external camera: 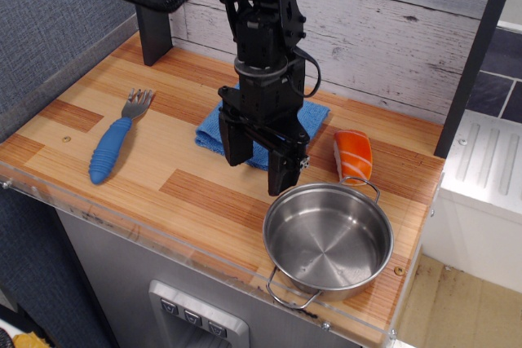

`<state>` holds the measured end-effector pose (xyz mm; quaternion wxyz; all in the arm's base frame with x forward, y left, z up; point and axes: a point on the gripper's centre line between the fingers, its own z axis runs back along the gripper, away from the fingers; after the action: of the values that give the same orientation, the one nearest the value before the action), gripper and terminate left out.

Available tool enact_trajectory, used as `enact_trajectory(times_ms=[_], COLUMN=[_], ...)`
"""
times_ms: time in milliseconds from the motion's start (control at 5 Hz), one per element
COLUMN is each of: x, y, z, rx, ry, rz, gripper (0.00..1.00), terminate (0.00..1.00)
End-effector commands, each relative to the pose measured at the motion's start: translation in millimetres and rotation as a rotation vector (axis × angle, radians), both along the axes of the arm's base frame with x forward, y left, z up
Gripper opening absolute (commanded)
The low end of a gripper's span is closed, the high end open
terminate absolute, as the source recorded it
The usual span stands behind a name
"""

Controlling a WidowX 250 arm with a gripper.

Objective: Place the silver pot on the blue cloth.

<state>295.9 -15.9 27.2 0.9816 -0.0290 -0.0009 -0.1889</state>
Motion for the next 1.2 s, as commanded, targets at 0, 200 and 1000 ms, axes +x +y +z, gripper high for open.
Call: enact_trajectory(times_ms=[0,200,1000], x=[-3,-9,-17], y=[-12,-24,-29], z=[51,63,-8], rx=[-0.040,-0.042,-0.014], ry=[-0.168,-0.190,0.113], rz=[-0.038,-0.055,-0.197], gripper=[1.00,1.00,1.00], terminate=[0.00,0.00,0.00])
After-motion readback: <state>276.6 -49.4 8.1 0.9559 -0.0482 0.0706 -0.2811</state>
